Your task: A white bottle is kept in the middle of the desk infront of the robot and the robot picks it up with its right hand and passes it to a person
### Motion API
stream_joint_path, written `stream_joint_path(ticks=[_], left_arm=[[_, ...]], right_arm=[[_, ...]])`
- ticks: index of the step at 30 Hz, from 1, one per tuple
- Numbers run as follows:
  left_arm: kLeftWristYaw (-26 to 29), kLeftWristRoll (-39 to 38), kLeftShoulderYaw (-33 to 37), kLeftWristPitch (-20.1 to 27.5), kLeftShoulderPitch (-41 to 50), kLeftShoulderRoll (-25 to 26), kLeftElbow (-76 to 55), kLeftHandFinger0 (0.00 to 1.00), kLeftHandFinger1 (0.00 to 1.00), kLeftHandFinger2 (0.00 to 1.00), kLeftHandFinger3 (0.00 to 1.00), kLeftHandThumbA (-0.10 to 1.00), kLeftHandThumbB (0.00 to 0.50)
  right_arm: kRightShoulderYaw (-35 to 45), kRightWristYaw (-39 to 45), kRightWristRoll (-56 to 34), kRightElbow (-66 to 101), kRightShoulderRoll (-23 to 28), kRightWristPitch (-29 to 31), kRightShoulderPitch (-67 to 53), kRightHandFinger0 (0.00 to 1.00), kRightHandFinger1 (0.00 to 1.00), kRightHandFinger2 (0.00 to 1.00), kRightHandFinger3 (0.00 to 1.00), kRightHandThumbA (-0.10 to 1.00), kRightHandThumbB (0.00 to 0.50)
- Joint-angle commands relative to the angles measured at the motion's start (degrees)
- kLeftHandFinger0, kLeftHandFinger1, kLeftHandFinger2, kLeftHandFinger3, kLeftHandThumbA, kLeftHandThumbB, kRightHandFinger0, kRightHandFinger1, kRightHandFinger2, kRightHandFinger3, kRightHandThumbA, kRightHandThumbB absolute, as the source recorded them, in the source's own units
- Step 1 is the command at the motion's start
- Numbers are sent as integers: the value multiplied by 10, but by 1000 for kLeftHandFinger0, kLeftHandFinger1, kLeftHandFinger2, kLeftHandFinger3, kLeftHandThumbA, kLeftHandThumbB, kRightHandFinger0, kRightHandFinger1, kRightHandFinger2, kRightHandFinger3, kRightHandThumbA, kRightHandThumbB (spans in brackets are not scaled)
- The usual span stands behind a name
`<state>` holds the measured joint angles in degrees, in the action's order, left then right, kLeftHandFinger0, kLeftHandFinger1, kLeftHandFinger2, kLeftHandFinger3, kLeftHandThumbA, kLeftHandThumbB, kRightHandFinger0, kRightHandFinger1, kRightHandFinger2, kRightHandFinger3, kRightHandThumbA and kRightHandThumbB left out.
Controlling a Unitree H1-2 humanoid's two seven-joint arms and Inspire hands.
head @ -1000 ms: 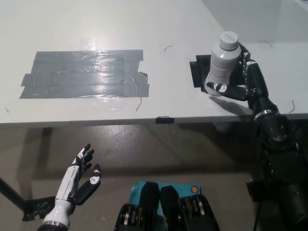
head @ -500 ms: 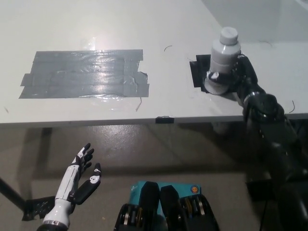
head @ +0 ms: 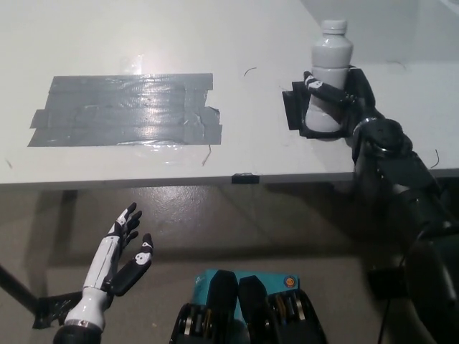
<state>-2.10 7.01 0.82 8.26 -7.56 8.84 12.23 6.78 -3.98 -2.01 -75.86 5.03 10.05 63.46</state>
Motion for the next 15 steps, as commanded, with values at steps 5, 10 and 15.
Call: stream_joint_path(ticks=[5,10,15], left_arm=[[3,5,0,17,-9,8,-10,1000,1000,1000,1000,360,94],[4,12,3,16,-5,8,-11,1000,1000,1000,1000,390,90],[4,7,0,19,-11,7,-5,1000,1000,1000,1000,389,94]], right_arm=[[-50,-28,39,35,-4,30,31,234,659,899,877,-100,136],[-81,-34,58,47,-18,35,43,216,646,891,883,-100,155],[-108,-35,75,44,-33,28,70,164,614,868,876,-100,158]])
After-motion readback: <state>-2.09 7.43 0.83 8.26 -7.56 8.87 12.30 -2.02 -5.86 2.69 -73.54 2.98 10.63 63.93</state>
